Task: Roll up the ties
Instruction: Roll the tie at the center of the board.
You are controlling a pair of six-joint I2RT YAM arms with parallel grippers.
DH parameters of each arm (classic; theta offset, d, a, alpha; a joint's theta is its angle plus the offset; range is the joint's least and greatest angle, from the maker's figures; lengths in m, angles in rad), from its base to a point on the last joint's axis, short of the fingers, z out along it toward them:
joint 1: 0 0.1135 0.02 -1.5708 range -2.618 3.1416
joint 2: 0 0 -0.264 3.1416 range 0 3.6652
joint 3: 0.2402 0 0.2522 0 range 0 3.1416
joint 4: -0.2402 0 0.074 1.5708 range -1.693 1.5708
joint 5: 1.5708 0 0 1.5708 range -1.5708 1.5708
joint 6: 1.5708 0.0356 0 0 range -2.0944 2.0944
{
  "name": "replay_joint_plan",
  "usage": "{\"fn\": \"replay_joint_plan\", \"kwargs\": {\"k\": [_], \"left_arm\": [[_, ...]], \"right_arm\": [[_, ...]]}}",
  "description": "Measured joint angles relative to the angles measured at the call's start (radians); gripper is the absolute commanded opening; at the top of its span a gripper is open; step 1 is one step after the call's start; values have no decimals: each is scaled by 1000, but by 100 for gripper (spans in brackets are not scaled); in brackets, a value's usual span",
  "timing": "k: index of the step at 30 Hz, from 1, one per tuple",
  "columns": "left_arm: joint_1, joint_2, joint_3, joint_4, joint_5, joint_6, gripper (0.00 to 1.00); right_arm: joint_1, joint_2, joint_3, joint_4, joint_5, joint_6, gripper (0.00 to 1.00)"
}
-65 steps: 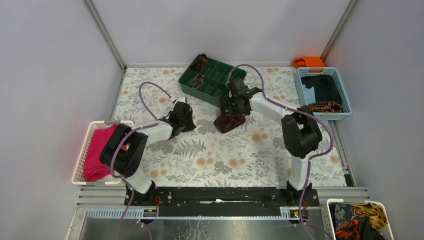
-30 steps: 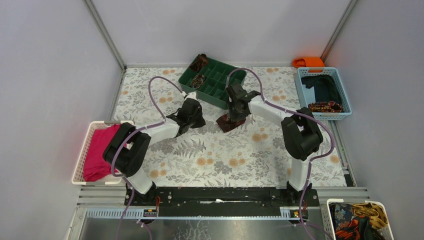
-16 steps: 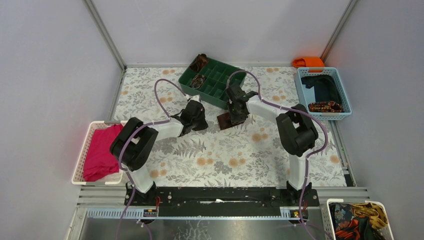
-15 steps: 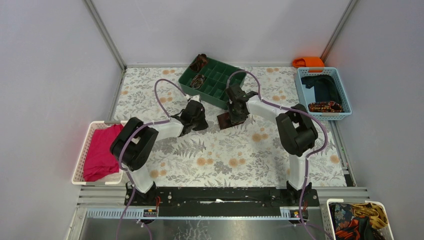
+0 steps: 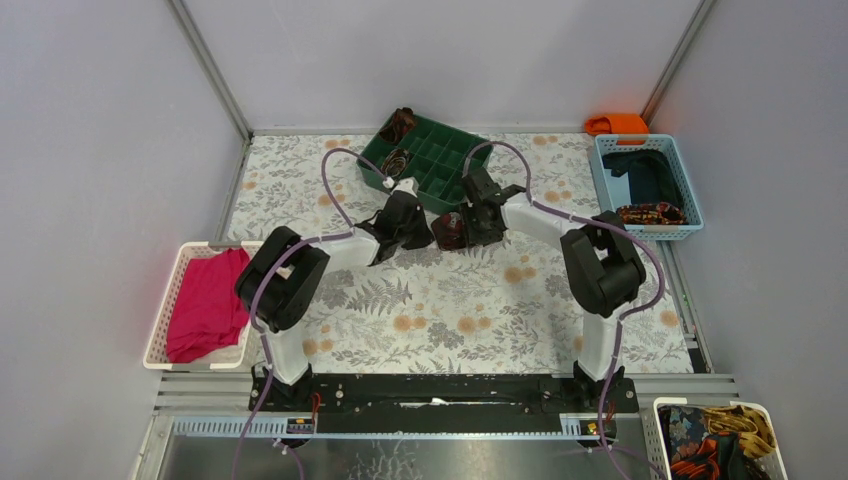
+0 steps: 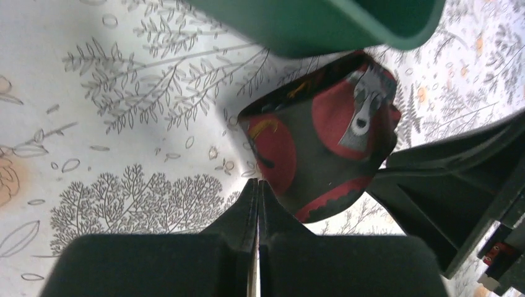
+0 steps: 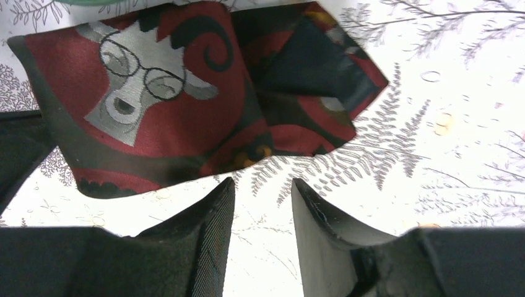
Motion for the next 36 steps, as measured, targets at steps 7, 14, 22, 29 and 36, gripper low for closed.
{"fn": "replay_joint_plan", "kwargs": {"k": [7, 14, 22, 29, 36], "left_arm": [[0, -32, 27, -55, -89, 6, 0], [0, -57, 133, -109, -107, 55, 0], [0, -8, 203, -85, -11, 76, 0], [-11, 67, 205, -61, 62, 76, 0], [-29, 82, 197, -26, 83, 76, 0]], "right_arm": [[-83, -77, -98, 70, 16, 66, 56], [-203, -111, -235, 228, -139, 167, 59], [-282, -127, -353, 487, -366, 288, 61], [-285, -74, -354, 610, -477, 350, 62], [-286, -56, -371, 695, -510, 394, 61]]}}
